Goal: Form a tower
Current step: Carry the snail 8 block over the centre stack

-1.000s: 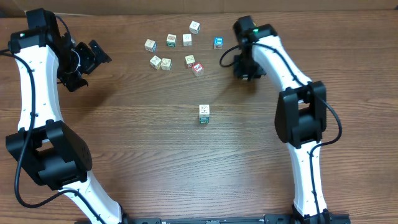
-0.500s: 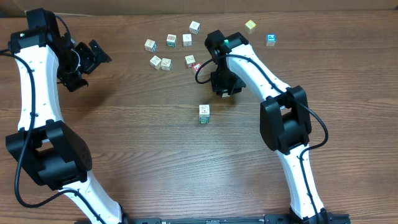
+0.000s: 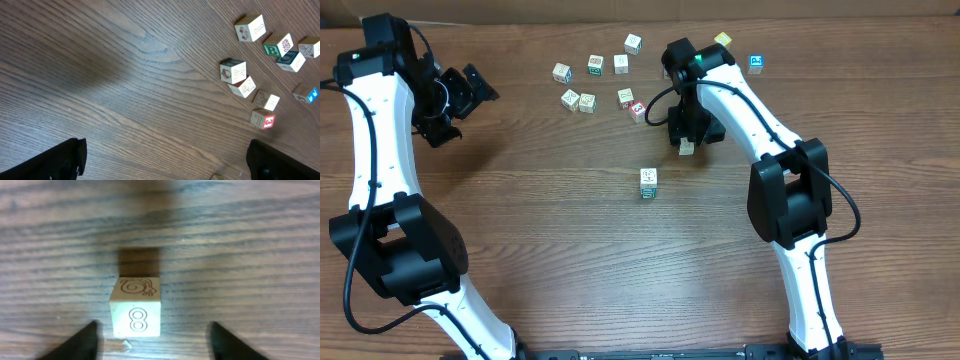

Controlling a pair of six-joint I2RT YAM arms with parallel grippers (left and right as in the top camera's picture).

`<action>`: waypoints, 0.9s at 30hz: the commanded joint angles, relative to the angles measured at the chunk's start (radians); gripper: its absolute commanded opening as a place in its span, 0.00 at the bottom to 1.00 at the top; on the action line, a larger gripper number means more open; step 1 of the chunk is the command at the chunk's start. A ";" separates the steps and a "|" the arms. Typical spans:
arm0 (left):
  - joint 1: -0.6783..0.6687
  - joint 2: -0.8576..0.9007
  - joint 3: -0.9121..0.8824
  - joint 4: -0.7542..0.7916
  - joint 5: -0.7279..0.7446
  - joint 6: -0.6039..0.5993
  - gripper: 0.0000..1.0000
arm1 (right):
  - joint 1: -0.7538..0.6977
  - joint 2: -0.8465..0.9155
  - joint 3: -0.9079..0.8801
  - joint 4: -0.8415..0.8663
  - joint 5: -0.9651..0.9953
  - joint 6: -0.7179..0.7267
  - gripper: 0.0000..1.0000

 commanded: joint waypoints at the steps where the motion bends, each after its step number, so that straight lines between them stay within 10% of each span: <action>1: -0.006 -0.004 0.014 0.001 0.008 0.018 1.00 | -0.003 -0.064 0.016 0.018 -0.008 0.006 1.00; 6: -0.006 -0.004 0.014 0.001 0.008 0.018 0.99 | -0.003 -0.063 0.014 0.026 -0.009 0.006 0.98; 11: -0.006 -0.004 0.014 0.001 0.008 0.018 1.00 | -0.003 -0.063 0.011 0.000 -0.010 0.039 0.51; 27: -0.006 -0.004 0.014 0.001 0.008 0.018 1.00 | 0.004 -0.063 -0.039 0.053 -0.043 0.051 0.50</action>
